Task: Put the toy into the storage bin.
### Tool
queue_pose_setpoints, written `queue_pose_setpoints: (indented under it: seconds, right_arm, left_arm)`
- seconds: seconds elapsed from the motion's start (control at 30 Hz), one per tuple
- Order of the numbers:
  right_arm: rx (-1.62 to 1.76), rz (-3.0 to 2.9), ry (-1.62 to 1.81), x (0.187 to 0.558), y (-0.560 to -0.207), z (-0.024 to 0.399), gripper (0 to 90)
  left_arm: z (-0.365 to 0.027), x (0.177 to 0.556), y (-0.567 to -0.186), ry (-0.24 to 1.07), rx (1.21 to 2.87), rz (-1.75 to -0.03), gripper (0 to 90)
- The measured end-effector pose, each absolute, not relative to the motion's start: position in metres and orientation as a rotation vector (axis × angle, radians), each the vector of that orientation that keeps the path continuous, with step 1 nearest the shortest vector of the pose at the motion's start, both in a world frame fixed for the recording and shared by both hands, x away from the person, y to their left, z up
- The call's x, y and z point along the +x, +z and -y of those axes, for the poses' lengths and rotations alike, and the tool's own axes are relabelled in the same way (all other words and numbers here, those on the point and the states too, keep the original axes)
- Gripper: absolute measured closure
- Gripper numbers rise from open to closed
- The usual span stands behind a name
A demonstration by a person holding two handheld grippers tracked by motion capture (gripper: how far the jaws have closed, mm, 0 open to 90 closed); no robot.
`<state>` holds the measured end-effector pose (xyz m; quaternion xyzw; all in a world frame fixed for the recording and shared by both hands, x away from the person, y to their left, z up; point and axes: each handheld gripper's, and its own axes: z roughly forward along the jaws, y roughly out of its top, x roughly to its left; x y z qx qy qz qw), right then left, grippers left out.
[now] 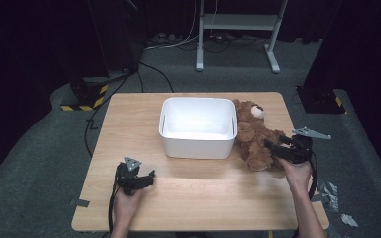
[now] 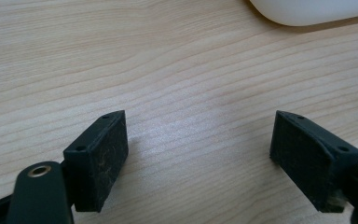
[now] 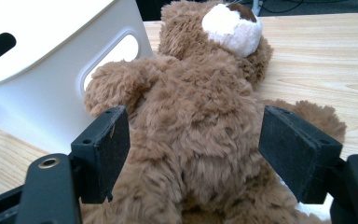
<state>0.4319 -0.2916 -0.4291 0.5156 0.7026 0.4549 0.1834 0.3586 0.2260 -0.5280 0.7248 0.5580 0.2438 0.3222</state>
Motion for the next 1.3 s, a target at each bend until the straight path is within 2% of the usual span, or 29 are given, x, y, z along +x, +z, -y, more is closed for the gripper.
queue_pose_setpoints:
  seconds: [0.97, 1.3]
  right_arm:
    - [1.462, -2.02, 1.226, 0.471, -0.412, 0.277, 24.6]
    - [1.445, -2.036, 1.169, 0.489, -0.395, 0.267, 22.7]
  left_arm:
    - [-0.226, 0.359, -0.528, 0.641, 1.903, -1.465, 18.8]
    - [-0.225, 0.359, -0.528, 0.64, 1.904, -1.46, 19.1]
